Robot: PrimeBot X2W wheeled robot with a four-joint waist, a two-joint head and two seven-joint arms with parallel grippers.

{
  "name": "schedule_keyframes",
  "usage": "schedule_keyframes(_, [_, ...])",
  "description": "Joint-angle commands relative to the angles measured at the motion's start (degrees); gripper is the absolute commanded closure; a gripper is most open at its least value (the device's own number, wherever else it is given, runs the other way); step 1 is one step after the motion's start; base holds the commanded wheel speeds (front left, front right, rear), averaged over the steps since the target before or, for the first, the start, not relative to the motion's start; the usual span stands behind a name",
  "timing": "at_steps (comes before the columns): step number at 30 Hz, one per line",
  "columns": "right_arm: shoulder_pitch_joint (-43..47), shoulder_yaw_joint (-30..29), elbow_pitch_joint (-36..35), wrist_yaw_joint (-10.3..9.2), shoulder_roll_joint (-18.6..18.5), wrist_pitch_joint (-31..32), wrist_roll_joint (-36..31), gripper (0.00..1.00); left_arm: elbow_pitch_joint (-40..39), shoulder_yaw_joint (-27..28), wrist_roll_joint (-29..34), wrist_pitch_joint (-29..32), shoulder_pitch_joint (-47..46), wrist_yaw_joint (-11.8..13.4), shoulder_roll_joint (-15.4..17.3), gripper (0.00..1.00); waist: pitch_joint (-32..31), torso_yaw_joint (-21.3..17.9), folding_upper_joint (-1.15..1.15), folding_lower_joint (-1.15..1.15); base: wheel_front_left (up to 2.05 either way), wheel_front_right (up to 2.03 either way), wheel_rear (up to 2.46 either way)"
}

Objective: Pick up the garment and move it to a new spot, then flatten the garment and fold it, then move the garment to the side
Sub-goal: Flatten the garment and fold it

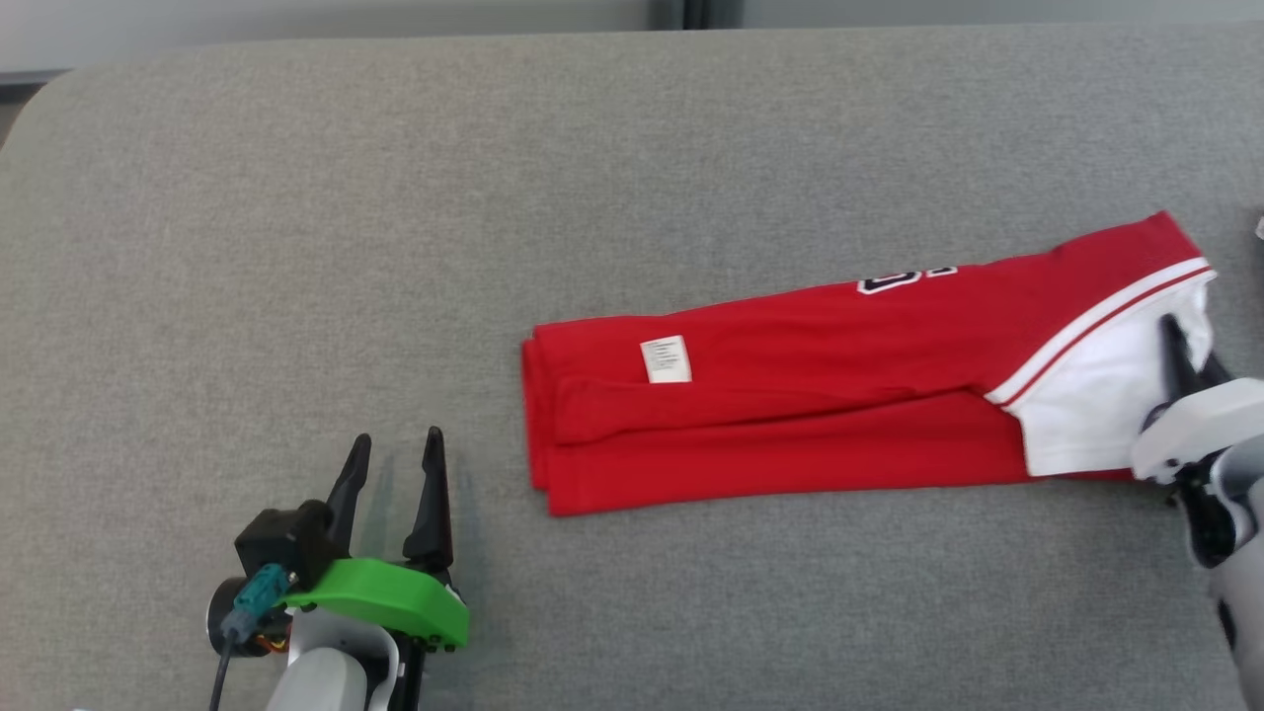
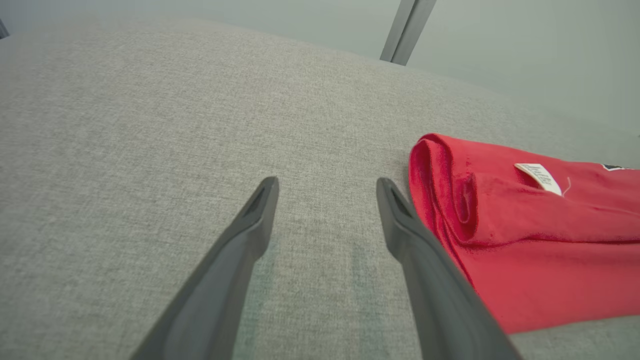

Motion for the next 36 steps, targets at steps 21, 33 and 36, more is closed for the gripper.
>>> schedule_keyframes(21, [8.2,19.2,-30.2,-0.1,11.8,2.4,0.1,1.0,1.3,-3.6,-1.2,0.0,3.2,0.8,0.2,0.0,-6.2,0.1,-0.01,0.0,0.0,0.0,0.0])
schedule_keyframes(33, [-0.5,34.2,-21.2,-0.1,14.9,2.1,3.4,0.0,1.8,-4.8,-1.8,0.0,3.2,1.3,0.2,0.0,-6.3,6.5,-0.01,0.0,0.0,0.0,0.0])
schedule_keyframes(36, [-1.2,33.4,-19.5,-0.1,14.8,0.3,3.2,0.0,1.3,-3.6,-1.2,0.0,3.2,1.6,0.2,0.0,-6.3,5.4,-0.01,0.0,0.0,0.0,0.0])
